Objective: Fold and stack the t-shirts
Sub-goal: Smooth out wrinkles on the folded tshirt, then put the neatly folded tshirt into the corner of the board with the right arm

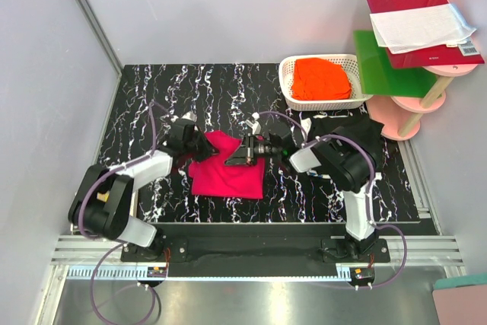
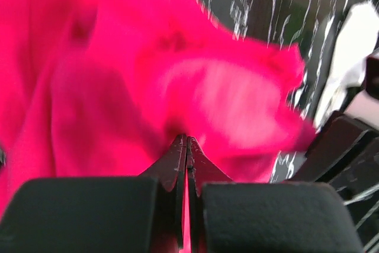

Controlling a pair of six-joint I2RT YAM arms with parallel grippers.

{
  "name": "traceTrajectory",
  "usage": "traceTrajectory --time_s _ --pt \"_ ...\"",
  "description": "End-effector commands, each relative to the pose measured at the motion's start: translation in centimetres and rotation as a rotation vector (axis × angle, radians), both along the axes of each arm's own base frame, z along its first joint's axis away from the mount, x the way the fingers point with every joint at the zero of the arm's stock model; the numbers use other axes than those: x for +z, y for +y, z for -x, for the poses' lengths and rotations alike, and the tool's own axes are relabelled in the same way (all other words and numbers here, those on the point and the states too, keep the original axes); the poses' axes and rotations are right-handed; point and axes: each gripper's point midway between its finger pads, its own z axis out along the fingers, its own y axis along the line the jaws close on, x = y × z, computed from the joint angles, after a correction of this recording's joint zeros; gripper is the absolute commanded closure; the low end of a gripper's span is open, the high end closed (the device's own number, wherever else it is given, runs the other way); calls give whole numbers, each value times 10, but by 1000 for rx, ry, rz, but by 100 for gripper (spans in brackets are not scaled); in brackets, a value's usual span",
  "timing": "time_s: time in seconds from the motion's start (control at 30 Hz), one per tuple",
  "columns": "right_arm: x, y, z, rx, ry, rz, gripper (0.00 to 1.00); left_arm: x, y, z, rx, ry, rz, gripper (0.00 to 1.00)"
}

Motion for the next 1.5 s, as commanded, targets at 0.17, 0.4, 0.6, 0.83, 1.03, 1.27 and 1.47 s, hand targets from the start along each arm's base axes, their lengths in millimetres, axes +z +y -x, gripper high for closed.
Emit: traceTrajectory --time_s 0.17,0.4,0.6,0.83,1.03,1.27,1.47 --pt "-51 -2 -69 -147 -60 195 100 13 -6 -69 0 -94 33 100" --pt "-60 -12 -98 -267 -129 325 100 0 -3 -82 9 -67 22 100" --pt "-12 -19 -105 -316 -289 290 100 45 3 -80 15 -189 28 100" --pt "78 -52 -86 -423 -474 296 59 125 31 -44 66 -338 -28 6" --pt "68 -83 -58 -419 -401 433 31 91 69 1 197 -196 -137 2" --pt "1 -107 -20 -385 -193 563 16 8 86 57 283 169 -209 5" --pt "-34 -122 0 -375 -100 635 13 -15 85 68 264 210 -214 5"
